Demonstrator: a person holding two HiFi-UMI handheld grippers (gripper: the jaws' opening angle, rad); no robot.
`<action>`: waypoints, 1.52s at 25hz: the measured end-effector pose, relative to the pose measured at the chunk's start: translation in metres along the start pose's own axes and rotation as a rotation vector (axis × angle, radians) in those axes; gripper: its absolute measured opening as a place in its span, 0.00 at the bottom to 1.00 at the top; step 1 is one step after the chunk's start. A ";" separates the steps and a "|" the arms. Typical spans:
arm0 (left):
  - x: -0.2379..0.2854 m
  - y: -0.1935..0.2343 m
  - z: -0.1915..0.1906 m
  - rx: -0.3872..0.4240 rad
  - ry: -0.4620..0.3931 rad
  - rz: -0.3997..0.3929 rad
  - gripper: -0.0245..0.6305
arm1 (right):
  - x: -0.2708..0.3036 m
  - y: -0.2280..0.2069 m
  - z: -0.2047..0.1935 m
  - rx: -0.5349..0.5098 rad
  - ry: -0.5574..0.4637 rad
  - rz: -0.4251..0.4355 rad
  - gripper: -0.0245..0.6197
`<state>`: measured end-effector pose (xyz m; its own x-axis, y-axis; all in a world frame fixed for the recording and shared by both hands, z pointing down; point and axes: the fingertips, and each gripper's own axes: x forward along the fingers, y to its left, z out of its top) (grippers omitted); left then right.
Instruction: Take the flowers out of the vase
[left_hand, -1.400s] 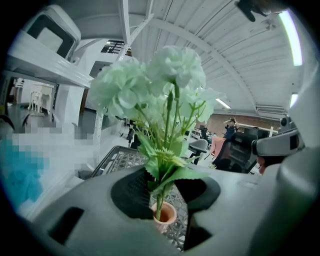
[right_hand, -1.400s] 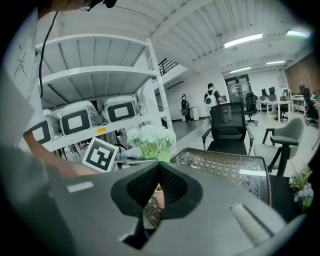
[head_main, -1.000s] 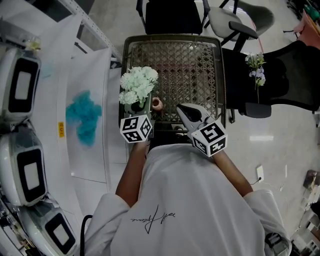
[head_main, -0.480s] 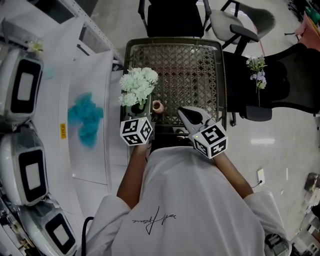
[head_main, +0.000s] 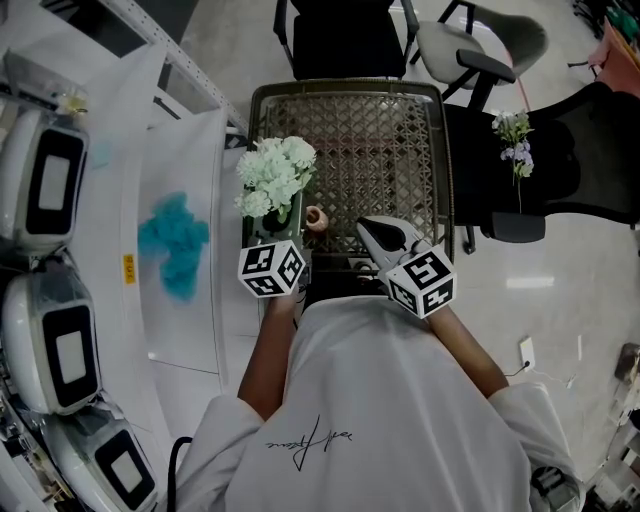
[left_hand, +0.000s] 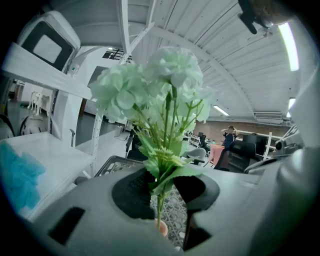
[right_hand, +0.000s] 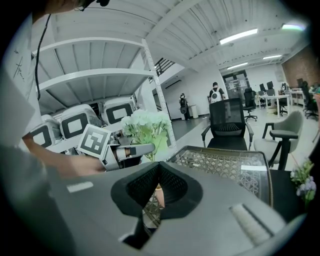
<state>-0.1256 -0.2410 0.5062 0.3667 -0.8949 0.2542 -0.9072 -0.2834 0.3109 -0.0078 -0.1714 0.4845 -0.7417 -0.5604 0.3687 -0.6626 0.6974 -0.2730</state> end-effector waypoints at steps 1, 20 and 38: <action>0.000 0.000 0.002 0.000 -0.002 -0.001 0.21 | 0.000 0.000 0.000 0.000 0.000 0.001 0.05; -0.010 -0.009 0.034 0.022 -0.056 0.001 0.21 | -0.003 -0.007 0.003 0.003 -0.012 0.014 0.05; -0.024 -0.027 0.045 0.008 -0.073 -0.023 0.21 | -0.016 -0.020 0.015 0.011 -0.094 -0.052 0.05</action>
<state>-0.1190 -0.2267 0.4507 0.3716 -0.9109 0.1792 -0.9004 -0.3066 0.3086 0.0160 -0.1828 0.4702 -0.7126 -0.6355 0.2973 -0.7010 0.6617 -0.2658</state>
